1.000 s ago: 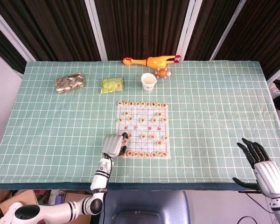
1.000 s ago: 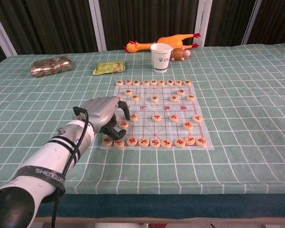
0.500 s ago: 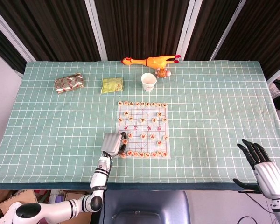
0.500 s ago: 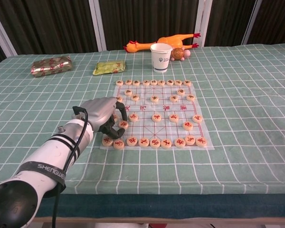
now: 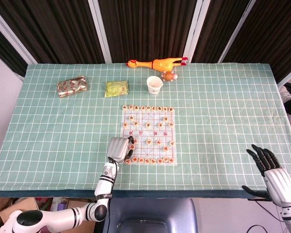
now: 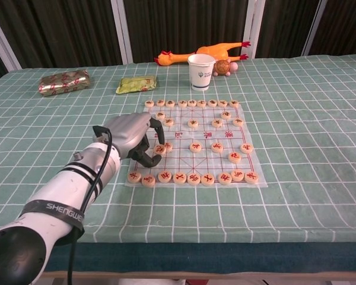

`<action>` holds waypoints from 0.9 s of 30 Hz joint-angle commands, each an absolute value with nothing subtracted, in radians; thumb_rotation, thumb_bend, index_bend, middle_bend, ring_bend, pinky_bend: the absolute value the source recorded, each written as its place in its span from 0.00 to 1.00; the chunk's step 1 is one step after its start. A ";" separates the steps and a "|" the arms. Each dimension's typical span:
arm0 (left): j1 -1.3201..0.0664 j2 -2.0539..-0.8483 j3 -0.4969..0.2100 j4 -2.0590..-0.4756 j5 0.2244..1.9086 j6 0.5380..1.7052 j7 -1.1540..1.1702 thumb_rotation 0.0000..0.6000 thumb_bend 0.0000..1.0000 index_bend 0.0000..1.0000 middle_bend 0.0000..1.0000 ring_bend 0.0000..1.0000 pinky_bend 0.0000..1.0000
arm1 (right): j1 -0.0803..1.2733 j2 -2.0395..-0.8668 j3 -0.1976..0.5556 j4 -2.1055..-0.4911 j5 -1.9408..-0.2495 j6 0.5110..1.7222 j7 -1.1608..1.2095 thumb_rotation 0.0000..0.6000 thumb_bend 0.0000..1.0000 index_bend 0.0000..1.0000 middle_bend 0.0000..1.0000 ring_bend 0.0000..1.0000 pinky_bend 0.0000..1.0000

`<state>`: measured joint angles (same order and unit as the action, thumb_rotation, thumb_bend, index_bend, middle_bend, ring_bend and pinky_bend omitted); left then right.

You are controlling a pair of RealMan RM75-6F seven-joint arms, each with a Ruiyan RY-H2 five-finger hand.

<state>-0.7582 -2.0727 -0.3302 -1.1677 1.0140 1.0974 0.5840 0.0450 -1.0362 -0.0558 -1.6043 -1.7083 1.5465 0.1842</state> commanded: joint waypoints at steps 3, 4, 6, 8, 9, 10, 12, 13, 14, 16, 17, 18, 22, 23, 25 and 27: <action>-0.756 -2.065 -0.332 -1.227 1.006 1.137 0.628 1.00 0.35 0.53 1.00 1.00 1.00 | 0.057 -1.042 -0.053 -1.607 -1.695 1.516 0.173 1.00 0.15 0.00 0.00 0.00 0.00; -0.760 -2.069 -0.333 -1.227 1.000 1.139 0.642 1.00 0.36 0.53 1.00 1.00 1.00 | 0.061 -1.043 -0.052 -1.609 -1.690 1.506 0.168 1.00 0.15 0.00 0.00 0.00 0.00; -0.767 -2.078 -0.335 -1.229 0.989 1.141 0.664 1.00 0.36 0.52 1.00 1.00 1.00 | 0.068 -1.043 -0.052 -1.612 -1.686 1.491 0.162 1.00 0.15 0.00 0.00 0.00 0.00; -0.776 -2.089 -0.337 -1.230 0.986 1.143 0.674 1.00 0.35 0.52 1.00 1.00 1.00 | 0.074 -1.043 -0.055 -1.615 -1.689 1.479 0.158 1.00 0.15 0.00 0.00 0.00 0.00; -0.780 -2.098 -0.335 -1.224 0.987 1.144 0.675 1.00 0.35 0.51 1.00 1.00 1.00 | 0.079 -1.041 -0.058 -1.614 -1.694 1.470 0.156 1.00 0.15 0.00 0.00 0.00 0.00; -0.782 -2.103 -0.334 -1.219 0.987 1.146 0.677 1.00 0.35 0.51 1.00 1.00 1.00 | 0.082 -1.039 -0.059 -1.615 -1.695 1.464 0.157 1.00 0.15 0.00 0.00 0.00 0.00; -0.789 -2.118 -0.331 -1.204 0.988 1.147 0.681 1.00 0.35 0.50 1.00 1.00 1.00 | 0.087 -1.037 -0.059 -1.618 -1.692 1.456 0.163 1.00 0.15 0.00 0.00 0.00 0.00; -0.793 -2.125 -0.333 -1.199 0.986 1.146 0.685 1.00 0.35 0.50 1.00 1.00 1.00 | 0.088 -1.036 -0.059 -1.619 -1.692 1.453 0.164 1.00 0.15 0.00 0.00 0.00 0.00; -0.797 -2.132 -0.335 -1.196 0.984 1.147 0.689 1.00 0.35 0.50 1.00 1.00 1.00 | 0.090 -1.035 -0.060 -1.619 -1.693 1.451 0.167 1.00 0.15 0.00 0.00 0.00 0.00; -0.806 -2.148 -0.337 -1.188 0.984 1.151 0.700 1.00 0.35 0.50 1.00 1.00 1.00 | 0.092 -1.032 -0.062 -1.617 -1.695 1.448 0.175 1.00 0.15 0.00 0.00 0.00 0.00; -0.810 -2.155 -0.337 -1.182 0.985 1.155 0.706 1.00 0.35 0.50 1.00 1.00 1.00 | 0.094 -1.031 -0.063 -1.615 -1.695 1.446 0.176 1.00 0.15 0.00 0.00 0.00 0.00; -0.813 -2.164 -0.335 -1.173 0.985 1.158 0.713 1.00 0.35 0.50 1.00 1.00 1.00 | 0.096 -1.029 -0.064 -1.615 -1.692 1.439 0.178 1.00 0.15 0.00 0.00 0.00 0.00; -0.823 -2.184 -0.345 -1.141 0.974 1.156 0.725 1.00 0.35 0.49 1.00 1.00 1.00 | 0.104 -1.025 -0.069 -1.619 -1.691 1.420 0.180 1.00 0.15 0.00 0.00 0.00 0.00; -0.826 -2.189 -0.351 -1.133 0.970 1.153 0.725 1.00 0.35 0.49 1.00 1.00 1.00 | 0.105 -1.024 -0.071 -1.619 -1.693 1.420 0.182 1.00 0.15 0.00 0.00 0.00 0.00; -0.836 -2.197 -0.368 -1.116 0.961 1.146 0.724 1.00 0.35 0.49 1.00 1.00 1.00 | 0.105 -1.021 -0.071 -1.618 -1.694 1.422 0.188 1.00 0.15 0.00 0.00 0.00 0.00; -0.844 -2.205 -0.379 -1.101 0.956 1.141 0.723 1.00 0.35 0.49 1.00 1.00 1.00 | 0.105 -1.020 -0.070 -1.618 -1.690 1.422 0.195 1.00 0.15 0.00 0.00 0.00 0.00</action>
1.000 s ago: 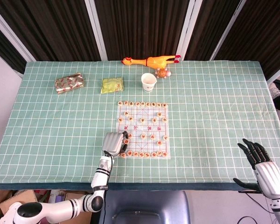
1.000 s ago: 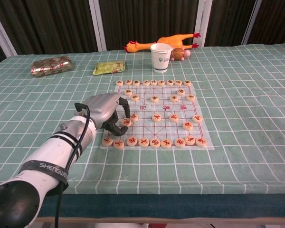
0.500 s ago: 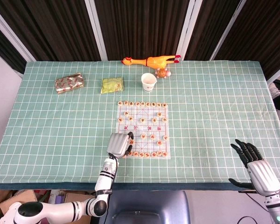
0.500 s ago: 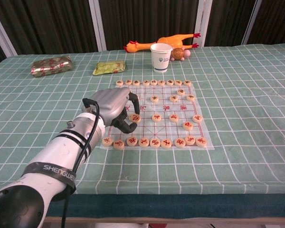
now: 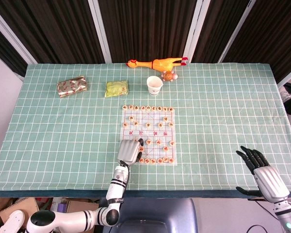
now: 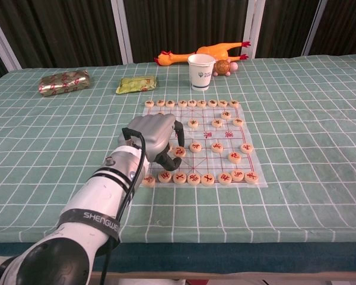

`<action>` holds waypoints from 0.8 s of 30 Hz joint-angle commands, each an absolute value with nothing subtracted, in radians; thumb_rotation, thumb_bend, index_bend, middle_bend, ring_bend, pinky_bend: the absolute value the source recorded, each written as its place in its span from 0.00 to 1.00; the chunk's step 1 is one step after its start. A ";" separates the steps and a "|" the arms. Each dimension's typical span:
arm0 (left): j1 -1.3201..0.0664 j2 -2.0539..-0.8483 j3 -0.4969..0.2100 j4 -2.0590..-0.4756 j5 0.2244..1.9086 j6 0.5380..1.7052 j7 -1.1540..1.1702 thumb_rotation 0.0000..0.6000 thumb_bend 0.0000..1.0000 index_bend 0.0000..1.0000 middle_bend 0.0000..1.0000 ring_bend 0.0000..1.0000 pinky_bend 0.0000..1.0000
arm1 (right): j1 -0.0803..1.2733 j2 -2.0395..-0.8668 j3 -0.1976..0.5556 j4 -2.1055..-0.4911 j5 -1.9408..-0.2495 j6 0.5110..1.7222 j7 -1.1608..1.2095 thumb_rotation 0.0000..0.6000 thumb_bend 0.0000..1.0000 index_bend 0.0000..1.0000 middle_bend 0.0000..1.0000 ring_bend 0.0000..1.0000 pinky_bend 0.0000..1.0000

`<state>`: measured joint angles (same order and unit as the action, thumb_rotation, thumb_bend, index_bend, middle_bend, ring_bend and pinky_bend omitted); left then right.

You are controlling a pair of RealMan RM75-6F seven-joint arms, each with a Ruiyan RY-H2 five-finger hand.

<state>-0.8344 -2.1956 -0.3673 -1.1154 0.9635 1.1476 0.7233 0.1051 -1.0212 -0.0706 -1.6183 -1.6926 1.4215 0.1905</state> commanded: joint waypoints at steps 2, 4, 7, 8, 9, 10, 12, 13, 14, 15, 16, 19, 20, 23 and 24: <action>-0.853 -2.211 -0.390 -1.085 0.950 1.134 0.722 1.00 0.35 0.49 1.00 1.00 1.00 | 0.106 -1.018 -0.068 -1.616 -1.686 1.424 0.203 1.00 0.15 0.00 0.00 0.00 0.00; -0.860 -2.219 -0.397 -1.074 0.942 1.124 0.719 1.00 0.35 0.49 1.00 1.00 1.00 | 0.105 -1.015 -0.068 -1.615 -1.686 1.429 0.211 1.00 0.15 0.00 0.00 0.00 0.00; -0.864 -2.222 -0.402 -1.072 0.937 1.115 0.713 1.00 0.35 0.48 1.00 1.00 1.00 | 0.103 -1.012 -0.069 -1.613 -1.689 1.434 0.219 1.00 0.15 0.00 0.00 0.00 0.00; -0.864 -2.222 -0.402 -1.072 0.937 1.115 0.713 1.00 0.35 0.48 1.00 1.00 1.00 | 0.103 -1.012 -0.069 -1.613 -1.689 1.434 0.219 1.00 0.15 0.00 0.00 0.00 0.00; -0.864 -2.222 -0.402 -1.072 0.936 1.114 0.713 1.00 0.35 0.48 1.00 1.00 1.00 | 0.103 -1.012 -0.070 -1.613 -1.690 1.434 0.220 1.00 0.15 0.00 0.00 0.00 0.00; -0.868 -2.224 -0.406 -1.073 0.936 1.110 0.709 1.00 0.35 0.48 1.00 1.00 1.00 | 0.102 -1.010 -0.070 -1.611 -1.691 1.440 0.226 1.00 0.15 0.00 0.00 0.00 0.00; -0.881 -2.232 -0.410 -1.063 0.936 1.100 0.706 1.00 0.35 0.48 1.00 1.00 1.00 | 0.098 -1.006 -0.068 -1.606 -1.685 1.448 0.240 1.00 0.15 0.00 0.00 0.00 0.00; -0.884 -2.235 -0.414 -1.059 0.932 1.096 0.707 1.00 0.35 0.48 1.00 1.00 1.00 | 0.098 -1.004 -0.068 -1.604 -1.685 1.447 0.242 1.00 0.15 0.00 0.00 0.00 0.00; -0.888 -2.238 -0.421 -1.055 0.920 1.089 0.711 1.00 0.35 0.48 1.00 1.00 1.00 | 0.099 -1.002 -0.070 -1.603 -1.687 1.445 0.246 1.00 0.15 0.00 0.00 0.00 0.00; -0.890 -2.239 -0.426 -1.054 0.911 1.084 0.715 1.00 0.35 0.48 1.00 1.00 1.00 | 0.099 -0.999 -0.071 -1.602 -1.689 1.446 0.251 1.00 0.15 0.00 0.00 0.00 0.00; -0.892 -2.239 -0.429 -1.053 0.904 1.080 0.718 1.00 0.34 0.47 1.00 1.00 1.00 | 0.099 -0.996 -0.072 -1.600 -1.691 1.449 0.256 1.00 0.15 0.00 0.00 0.00 0.00; -0.901 -2.245 -0.435 -1.040 0.895 1.071 0.718 1.00 0.34 0.47 1.00 1.00 1.00 | 0.094 -0.993 -0.070 -1.596 -1.688 1.460 0.269 1.00 0.15 0.00 0.00 0.00 0.00; -0.905 -2.248 -0.436 -1.034 0.894 1.068 0.716 1.00 0.34 0.47 1.00 1.00 1.00 | 0.094 -0.993 -0.069 -1.594 -1.687 1.461 0.272 1.00 0.15 0.00 0.00 0.00 0.00; -0.914 -2.256 -0.437 -1.020 0.892 1.058 0.709 1.00 0.34 0.46 1.00 1.00 1.00 | 0.092 -0.990 -0.066 -1.593 -1.683 1.466 0.282 1.00 0.15 0.00 0.00 0.00 0.00; -0.917 -2.257 -0.438 -1.015 0.895 1.058 0.704 1.00 0.34 0.46 1.00 1.00 1.00 | 0.091 -0.990 -0.065 -1.592 -1.682 1.469 0.284 1.00 0.15 0.00 0.00 0.00 0.00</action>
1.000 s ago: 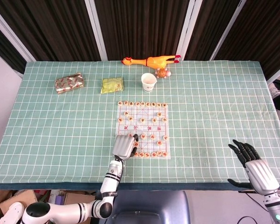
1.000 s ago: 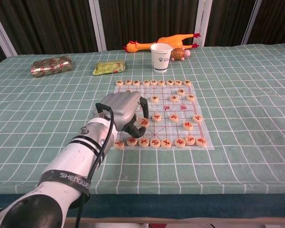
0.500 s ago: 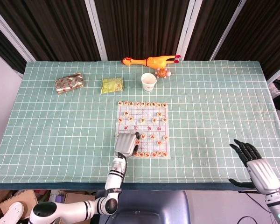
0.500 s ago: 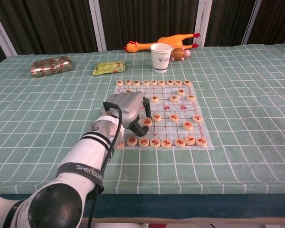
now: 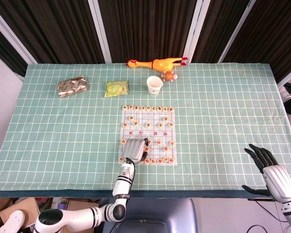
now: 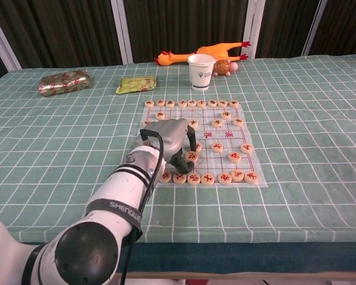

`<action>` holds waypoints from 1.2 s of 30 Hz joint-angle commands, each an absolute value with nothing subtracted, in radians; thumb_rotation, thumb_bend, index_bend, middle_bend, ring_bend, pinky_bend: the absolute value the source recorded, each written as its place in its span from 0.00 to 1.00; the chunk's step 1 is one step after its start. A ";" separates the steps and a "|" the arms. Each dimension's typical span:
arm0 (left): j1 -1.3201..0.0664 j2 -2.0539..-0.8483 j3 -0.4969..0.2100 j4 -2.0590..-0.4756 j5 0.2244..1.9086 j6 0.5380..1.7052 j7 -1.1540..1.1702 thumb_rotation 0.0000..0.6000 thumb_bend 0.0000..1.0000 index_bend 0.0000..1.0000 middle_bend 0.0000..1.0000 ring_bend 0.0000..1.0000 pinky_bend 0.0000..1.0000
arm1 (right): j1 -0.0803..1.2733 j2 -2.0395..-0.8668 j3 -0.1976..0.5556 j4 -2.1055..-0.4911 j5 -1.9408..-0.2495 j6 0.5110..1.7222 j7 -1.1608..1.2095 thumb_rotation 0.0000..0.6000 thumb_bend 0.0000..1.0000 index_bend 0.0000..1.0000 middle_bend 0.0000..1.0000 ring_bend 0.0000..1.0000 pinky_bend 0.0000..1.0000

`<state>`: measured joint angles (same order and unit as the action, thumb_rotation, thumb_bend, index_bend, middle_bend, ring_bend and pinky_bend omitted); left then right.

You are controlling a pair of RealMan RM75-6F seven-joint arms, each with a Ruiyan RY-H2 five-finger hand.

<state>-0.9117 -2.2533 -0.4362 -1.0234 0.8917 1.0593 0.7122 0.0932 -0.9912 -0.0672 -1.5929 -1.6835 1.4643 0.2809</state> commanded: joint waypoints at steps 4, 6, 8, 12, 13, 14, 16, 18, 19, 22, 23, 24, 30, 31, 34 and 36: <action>-0.923 -2.261 -0.439 -1.002 0.892 1.046 0.692 1.00 0.35 0.43 1.00 1.00 1.00 | 0.089 -0.989 -0.064 -1.590 -1.679 1.473 0.288 1.00 0.15 0.00 0.00 0.00 0.00; -0.924 -2.257 -0.439 -1.006 0.888 1.039 0.690 1.00 0.35 0.41 1.00 1.00 1.00 | 0.092 -0.987 -0.067 -1.592 -1.682 1.465 0.289 1.00 0.15 0.00 0.00 0.00 0.00; -0.923 -2.251 -0.439 -1.011 0.892 1.041 0.683 1.00 0.35 0.40 1.00 1.00 1.00 | 0.093 -0.981 -0.076 -1.594 -1.696 1.463 0.299 1.00 0.15 0.00 0.00 0.00 0.00; -0.917 -2.237 -0.438 -1.028 0.888 1.039 0.676 1.00 0.36 0.38 1.00 1.00 1.00 | 0.091 -0.980 -0.079 -1.594 -1.705 1.469 0.298 1.00 0.15 0.00 0.00 0.00 0.00; -0.915 -2.233 -0.437 -1.035 0.887 1.039 0.672 1.00 0.36 0.38 1.00 1.00 1.00 | 0.090 -0.980 -0.079 -1.595 -1.705 1.470 0.295 1.00 0.15 0.00 0.00 0.00 0.00; -0.914 -2.229 -0.436 -1.042 0.889 1.039 0.668 1.00 0.36 0.38 1.00 1.00 1.00 | 0.090 -0.981 -0.079 -1.595 -1.704 1.471 0.294 1.00 0.15 0.00 0.00 0.00 0.00; -0.910 -2.220 -0.431 -1.060 0.897 1.045 0.660 1.00 0.36 0.38 1.00 1.00 1.00 | 0.090 -0.982 -0.078 -1.597 -1.702 1.469 0.291 1.00 0.15 0.00 0.00 0.00 0.00; -0.904 -2.207 -0.426 -1.088 0.903 1.052 0.655 1.00 0.36 0.38 1.00 1.00 1.00 | 0.090 -0.984 -0.077 -1.597 -1.700 1.468 0.285 1.00 0.15 0.00 0.00 0.00 0.00; -0.901 -2.201 -0.424 -1.104 0.907 1.058 0.655 1.00 0.36 0.39 1.00 1.00 1.00 | 0.091 -0.985 -0.076 -1.597 -1.699 1.468 0.284 1.00 0.15 0.00 0.00 0.00 0.00; -0.889 -2.176 -0.411 -1.163 0.930 1.086 0.654 1.00 0.36 0.40 1.00 1.00 1.00 | 0.091 -0.987 -0.074 -1.597 -1.694 1.465 0.278 1.00 0.15 0.00 0.00 0.00 0.00; -0.883 -2.166 -0.406 -1.186 0.937 1.095 0.654 1.00 0.36 0.40 1.00 1.00 1.00 | 0.091 -0.988 -0.074 -1.598 -1.694 1.465 0.276 1.00 0.15 0.00 0.00 0.00 0.00; -0.874 -2.151 -0.398 -1.220 0.948 1.110 0.655 1.00 0.36 0.40 1.00 1.00 1.00 | 0.091 -0.989 -0.074 -1.598 -1.695 1.465 0.273 1.00 0.15 0.00 0.00 0.00 0.00; -0.759 -1.948 -0.261 -1.522 1.056 1.198 0.663 1.00 0.35 0.34 1.00 1.00 1.00 | 0.081 -0.993 -0.083 -1.600 -1.711 1.480 0.241 1.00 0.15 0.00 0.00 0.00 0.00; -0.725 -1.892 -0.221 -1.583 1.089 1.218 0.646 1.00 0.35 0.32 1.00 1.00 1.00 | 0.079 -0.991 -0.086 -1.602 -1.714 1.481 0.239 1.00 0.15 0.00 0.00 0.00 0.00; -0.600 -1.680 -0.076 -1.740 1.230 1.309 0.542 1.00 0.35 0.27 0.96 1.00 1.00 | 0.071 -0.987 -0.091 -1.606 -1.718 1.490 0.229 1.00 0.15 0.00 0.00 0.00 0.00; -0.510 -1.542 0.037 -1.759 1.354 1.401 0.461 1.00 0.36 0.21 0.75 0.85 0.91 | 0.064 -0.990 -0.087 -1.611 -1.711 1.499 0.214 1.00 0.15 0.00 0.00 0.00 0.00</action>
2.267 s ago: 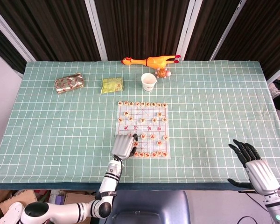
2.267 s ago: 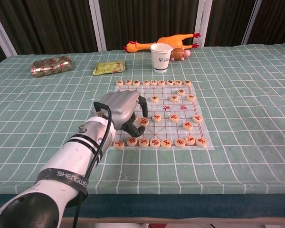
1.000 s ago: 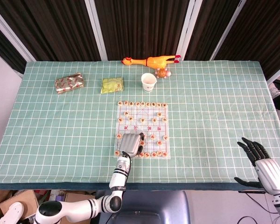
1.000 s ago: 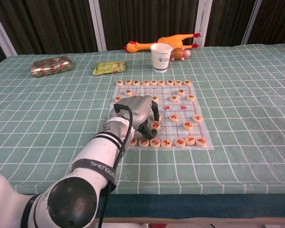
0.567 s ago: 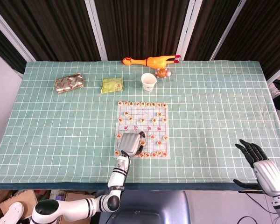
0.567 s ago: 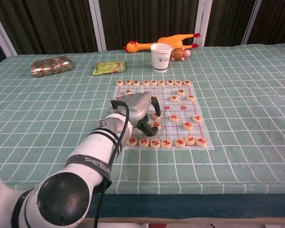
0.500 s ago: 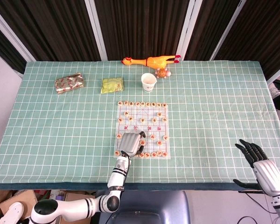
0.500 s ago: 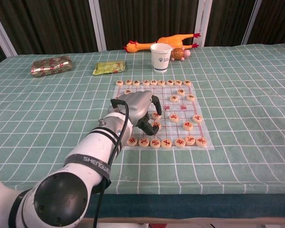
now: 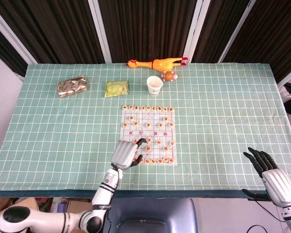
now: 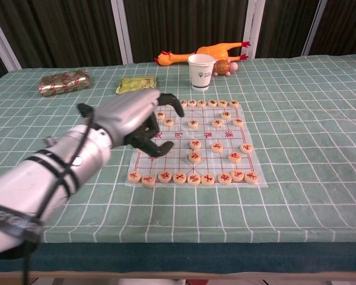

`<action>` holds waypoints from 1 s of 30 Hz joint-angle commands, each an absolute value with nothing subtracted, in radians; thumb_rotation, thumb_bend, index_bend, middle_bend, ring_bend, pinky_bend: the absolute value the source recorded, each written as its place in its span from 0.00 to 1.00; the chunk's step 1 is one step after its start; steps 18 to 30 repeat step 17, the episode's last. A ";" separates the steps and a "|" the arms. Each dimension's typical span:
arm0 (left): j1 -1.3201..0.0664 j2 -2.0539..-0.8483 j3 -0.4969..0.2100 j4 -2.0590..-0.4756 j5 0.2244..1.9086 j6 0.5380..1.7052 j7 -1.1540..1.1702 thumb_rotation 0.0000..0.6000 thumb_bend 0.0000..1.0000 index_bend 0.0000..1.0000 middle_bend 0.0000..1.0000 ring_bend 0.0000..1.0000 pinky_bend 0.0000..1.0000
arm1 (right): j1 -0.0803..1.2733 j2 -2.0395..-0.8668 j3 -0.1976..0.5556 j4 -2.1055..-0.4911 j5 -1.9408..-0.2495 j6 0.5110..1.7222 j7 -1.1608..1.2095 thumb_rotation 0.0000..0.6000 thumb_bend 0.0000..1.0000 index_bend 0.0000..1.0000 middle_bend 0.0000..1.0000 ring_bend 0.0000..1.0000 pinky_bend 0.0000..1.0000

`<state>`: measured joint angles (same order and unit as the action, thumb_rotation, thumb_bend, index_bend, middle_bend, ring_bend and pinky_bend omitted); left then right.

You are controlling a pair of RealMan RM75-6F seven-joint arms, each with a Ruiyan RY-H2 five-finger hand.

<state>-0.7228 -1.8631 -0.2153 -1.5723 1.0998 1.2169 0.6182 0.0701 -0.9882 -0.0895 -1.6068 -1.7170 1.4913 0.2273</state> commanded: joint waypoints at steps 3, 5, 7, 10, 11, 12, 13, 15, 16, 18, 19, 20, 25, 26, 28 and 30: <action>-0.347 -1.457 0.154 -1.612 1.524 1.660 0.458 1.00 0.37 0.05 0.18 0.27 0.54 | 0.055 -1.005 -0.079 -1.618 -1.704 1.511 0.169 1.00 0.15 0.00 0.00 0.00 0.00; -0.247 -1.438 0.211 -1.545 1.556 1.767 0.425 1.00 0.37 0.01 0.04 0.09 0.34 | 0.052 -1.019 -0.076 -1.617 -1.704 1.515 0.144 1.00 0.15 0.00 0.00 0.00 0.00; -0.162 -1.412 0.250 -1.491 1.554 1.830 0.301 1.00 0.37 0.00 0.00 0.01 0.21 | 0.048 -1.036 -0.069 -1.617 -1.697 1.516 0.101 1.00 0.15 0.00 0.00 0.00 0.00; -0.117 -1.366 0.254 -1.454 1.557 1.853 0.157 1.00 0.37 0.00 0.00 0.00 0.14 | 0.044 -1.062 -0.060 -1.624 -1.681 1.514 0.033 1.00 0.15 0.00 0.00 0.00 0.00; -0.111 -1.355 0.242 -1.444 1.568 1.868 0.123 1.00 0.37 0.00 0.00 0.00 0.13 | 0.043 -1.069 -0.058 -1.628 -1.676 1.510 0.011 1.00 0.15 0.00 0.00 0.00 0.00; -0.104 -1.354 0.228 -1.435 1.562 1.874 0.116 1.00 0.37 0.00 0.00 0.00 0.13 | 0.042 -1.074 -0.058 -1.632 -1.673 1.507 0.001 1.00 0.15 0.00 0.00 0.00 0.00; -0.098 -1.353 0.218 -1.428 1.555 1.872 0.124 1.00 0.38 0.00 0.00 0.00 0.13 | 0.042 -1.077 -0.057 -1.636 -1.669 1.503 -0.009 1.00 0.15 0.00 0.00 0.00 0.00; -0.092 -1.341 0.210 -1.435 1.553 1.849 0.119 1.00 0.38 0.00 0.00 0.00 0.13 | 0.042 -1.083 -0.056 -1.638 -1.666 1.496 -0.031 1.00 0.15 0.00 0.00 0.00 0.00; -0.091 -1.332 0.211 -1.443 1.555 1.837 0.105 1.00 0.38 0.00 0.00 0.00 0.13 | 0.044 -1.084 -0.056 -1.639 -1.665 1.493 -0.036 1.00 0.15 0.00 0.00 0.00 0.00; -0.091 -1.322 0.212 -1.450 1.558 1.825 0.094 1.00 0.38 0.00 0.00 0.00 0.13 | 0.045 -1.085 -0.056 -1.639 -1.665 1.491 -0.037 1.00 0.15 0.00 0.00 0.00 0.00; -0.091 -1.322 0.212 -1.450 1.558 1.825 0.094 1.00 0.38 0.00 0.00 0.00 0.13 | 0.045 -1.085 -0.056 -1.639 -1.665 1.491 -0.037 1.00 0.15 0.00 0.00 0.00 0.00; -0.091 -1.322 0.212 -1.450 1.558 1.825 0.094 1.00 0.38 0.00 0.00 0.00 0.13 | 0.045 -1.085 -0.056 -1.639 -1.665 1.491 -0.037 1.00 0.15 0.00 0.00 0.00 0.00; -0.091 -1.322 0.212 -1.450 1.558 1.825 0.094 1.00 0.38 0.00 0.00 0.00 0.13 | 0.045 -1.085 -0.056 -1.639 -1.665 1.491 -0.037 1.00 0.15 0.00 0.00 0.00 0.00; -0.091 -1.322 0.212 -1.450 1.558 1.825 0.094 1.00 0.38 0.00 0.00 0.00 0.13 | 0.045 -1.085 -0.056 -1.639 -1.665 1.491 -0.037 1.00 0.15 0.00 0.00 0.00 0.00; -0.091 -1.322 0.212 -1.450 1.558 1.825 0.094 1.00 0.38 0.00 0.00 0.00 0.13 | 0.045 -1.085 -0.056 -1.639 -1.665 1.491 -0.037 1.00 0.15 0.00 0.00 0.00 0.00; -0.091 -1.322 0.212 -1.450 1.558 1.825 0.094 1.00 0.38 0.00 0.00 0.00 0.13 | 0.045 -1.085 -0.056 -1.639 -1.665 1.491 -0.037 1.00 0.15 0.00 0.00 0.00 0.00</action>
